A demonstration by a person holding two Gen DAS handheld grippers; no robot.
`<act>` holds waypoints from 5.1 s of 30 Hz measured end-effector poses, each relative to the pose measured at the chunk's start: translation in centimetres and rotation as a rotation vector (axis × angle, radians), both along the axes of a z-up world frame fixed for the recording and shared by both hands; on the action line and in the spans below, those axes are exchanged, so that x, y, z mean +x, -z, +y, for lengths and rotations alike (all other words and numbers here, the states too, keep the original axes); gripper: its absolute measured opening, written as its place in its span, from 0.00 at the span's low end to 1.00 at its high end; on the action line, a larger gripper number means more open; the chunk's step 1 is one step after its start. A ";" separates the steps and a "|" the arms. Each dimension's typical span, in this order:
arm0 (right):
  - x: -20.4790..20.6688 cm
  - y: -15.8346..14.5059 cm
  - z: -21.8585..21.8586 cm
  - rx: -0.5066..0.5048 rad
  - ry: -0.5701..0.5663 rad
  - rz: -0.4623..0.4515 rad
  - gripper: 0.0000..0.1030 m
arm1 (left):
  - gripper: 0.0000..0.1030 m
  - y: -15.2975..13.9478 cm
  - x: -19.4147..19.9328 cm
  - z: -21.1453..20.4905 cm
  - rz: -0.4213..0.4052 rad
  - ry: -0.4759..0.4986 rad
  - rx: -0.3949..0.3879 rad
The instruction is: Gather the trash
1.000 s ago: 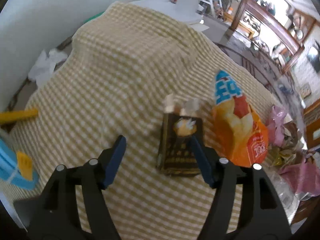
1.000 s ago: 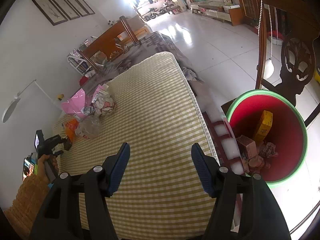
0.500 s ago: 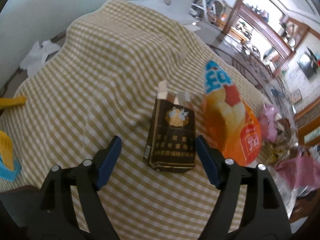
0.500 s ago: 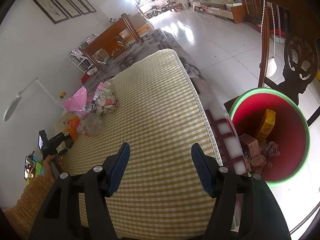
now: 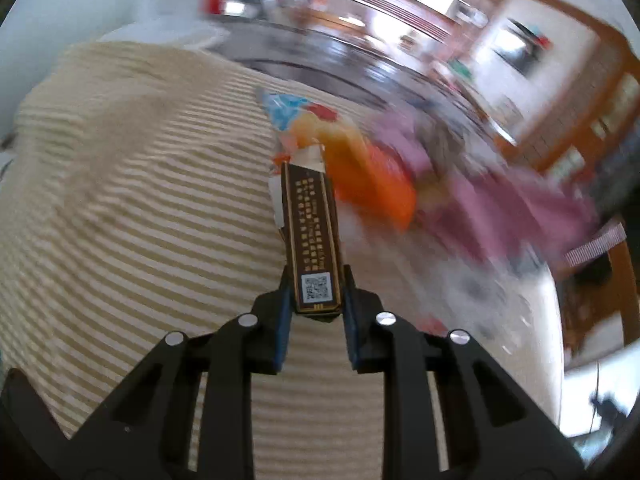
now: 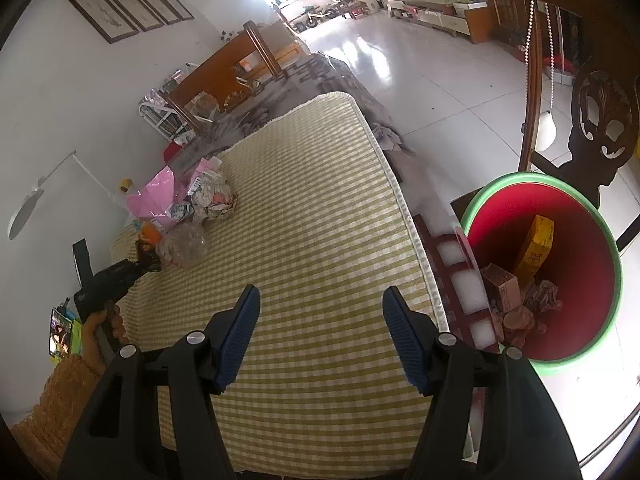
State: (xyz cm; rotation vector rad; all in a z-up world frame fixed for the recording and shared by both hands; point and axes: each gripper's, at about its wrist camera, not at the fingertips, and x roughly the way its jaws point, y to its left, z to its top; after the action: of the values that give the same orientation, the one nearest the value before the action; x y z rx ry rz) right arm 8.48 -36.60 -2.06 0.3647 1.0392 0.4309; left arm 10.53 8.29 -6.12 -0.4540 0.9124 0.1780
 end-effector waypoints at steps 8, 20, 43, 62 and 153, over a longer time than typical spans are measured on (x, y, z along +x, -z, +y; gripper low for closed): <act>0.2 0.3 0.5 -0.037 -0.013 0.028 0.61 | 0.21 2.1 -5.1 -5.0 0.004 0.137 -0.166; 1.7 -1.7 10.9 -0.125 -0.123 -0.061 0.62 | 0.66 1.3 -11.8 -1.1 -0.075 0.020 -0.141; 12.0 3.2 47.9 -0.712 -0.672 -0.209 0.59 | 0.43 2.3 -12.0 -1.2 -0.072 -0.104 -0.088; 8.4 -5.4 37.5 -0.275 -0.530 -0.245 0.36 | 0.56 2.1 -11.7 -2.6 -0.087 -0.054 -0.045; -5.1 -3.7 -1.9 0.113 0.039 -0.176 0.37 | 0.52 -7.8 -7.9 -20.6 -0.166 0.227 -0.007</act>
State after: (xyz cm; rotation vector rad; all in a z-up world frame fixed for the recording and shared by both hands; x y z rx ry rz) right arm 3.39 -38.49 1.60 0.4397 0.8376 0.4793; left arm 2.66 -12.28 1.72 -0.3627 0.7945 -0.0695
